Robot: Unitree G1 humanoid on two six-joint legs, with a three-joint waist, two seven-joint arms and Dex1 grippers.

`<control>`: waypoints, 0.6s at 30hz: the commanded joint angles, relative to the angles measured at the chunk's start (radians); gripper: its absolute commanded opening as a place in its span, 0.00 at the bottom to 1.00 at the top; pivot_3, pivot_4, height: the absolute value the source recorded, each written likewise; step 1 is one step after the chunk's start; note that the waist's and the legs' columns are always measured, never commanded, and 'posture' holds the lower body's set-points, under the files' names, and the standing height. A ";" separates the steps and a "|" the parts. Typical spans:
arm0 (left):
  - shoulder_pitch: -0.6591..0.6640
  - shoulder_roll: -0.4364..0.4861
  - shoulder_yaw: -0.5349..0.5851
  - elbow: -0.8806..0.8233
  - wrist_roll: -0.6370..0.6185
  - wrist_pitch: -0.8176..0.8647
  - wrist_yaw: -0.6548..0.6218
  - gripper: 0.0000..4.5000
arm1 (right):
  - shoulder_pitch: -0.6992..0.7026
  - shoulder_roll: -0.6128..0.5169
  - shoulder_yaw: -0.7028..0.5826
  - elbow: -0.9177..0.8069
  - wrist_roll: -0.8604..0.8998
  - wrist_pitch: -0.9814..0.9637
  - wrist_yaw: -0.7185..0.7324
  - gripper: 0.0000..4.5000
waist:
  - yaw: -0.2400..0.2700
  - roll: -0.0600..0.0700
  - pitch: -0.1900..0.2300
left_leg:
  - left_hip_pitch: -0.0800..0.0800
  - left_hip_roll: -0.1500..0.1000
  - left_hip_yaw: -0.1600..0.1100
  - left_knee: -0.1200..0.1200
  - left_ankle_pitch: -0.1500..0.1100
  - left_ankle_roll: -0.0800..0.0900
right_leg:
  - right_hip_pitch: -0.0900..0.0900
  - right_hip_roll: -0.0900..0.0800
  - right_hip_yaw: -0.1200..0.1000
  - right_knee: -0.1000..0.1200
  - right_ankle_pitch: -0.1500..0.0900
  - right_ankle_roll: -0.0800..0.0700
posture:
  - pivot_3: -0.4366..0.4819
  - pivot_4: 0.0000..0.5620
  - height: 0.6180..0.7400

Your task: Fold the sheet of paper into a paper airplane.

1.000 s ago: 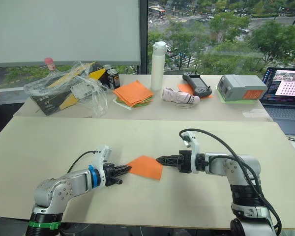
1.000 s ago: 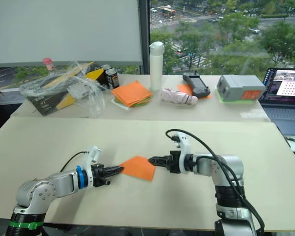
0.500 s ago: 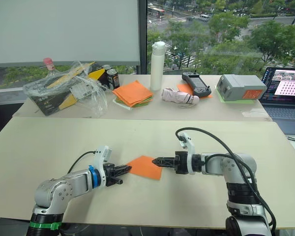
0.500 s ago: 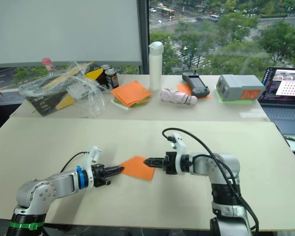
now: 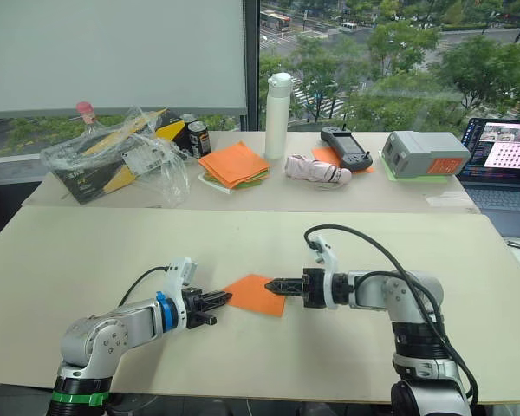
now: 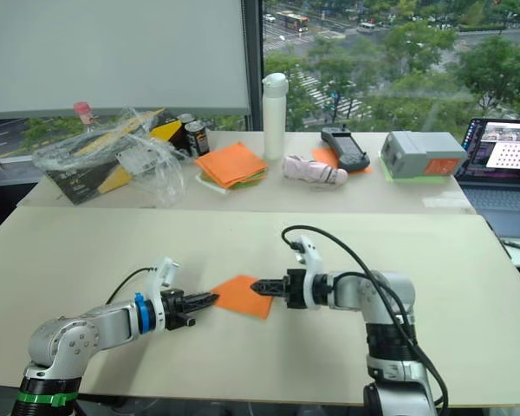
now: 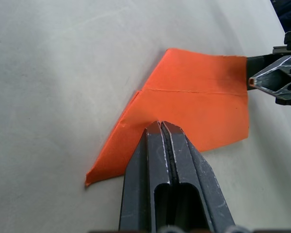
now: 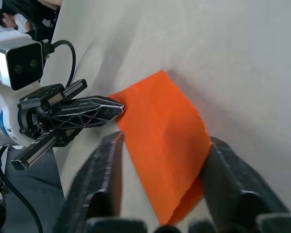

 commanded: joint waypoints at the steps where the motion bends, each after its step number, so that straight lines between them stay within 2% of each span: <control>1: 0.028 0.000 -0.027 0.005 0.014 0.035 0.013 0.00 | -0.002 -0.003 0.003 -0.026 0.029 -0.023 0.010 0.17 | 0.000 0.000 0.000 | 0.000 0.000 0.000 0.000 0.000 0.000 | 0.000 0.000 0.000 0.000 0.000 0.000 | 0.48 0.27 1.00; 3: 0.027 0.000 -0.026 0.005 0.014 0.036 0.013 0.00 | 0.000 -0.005 0.006 -0.029 0.027 -0.028 0.011 0.01 | 0.000 0.000 0.000 | 0.000 0.000 0.000 0.000 0.000 0.000 | 0.000 0.000 0.000 0.000 0.000 0.000 | 0.48 0.27 1.00; 18: 0.023 0.006 -0.029 0.008 0.014 0.037 0.007 0.00 | 0.047 -0.062 0.083 -0.062 0.012 -0.114 0.025 0.01 | 0.000 0.000 0.000 | 0.000 0.000 0.000 0.000 0.000 0.000 | 0.000 0.000 0.000 0.000 0.000 0.000 | 0.48 0.27 1.00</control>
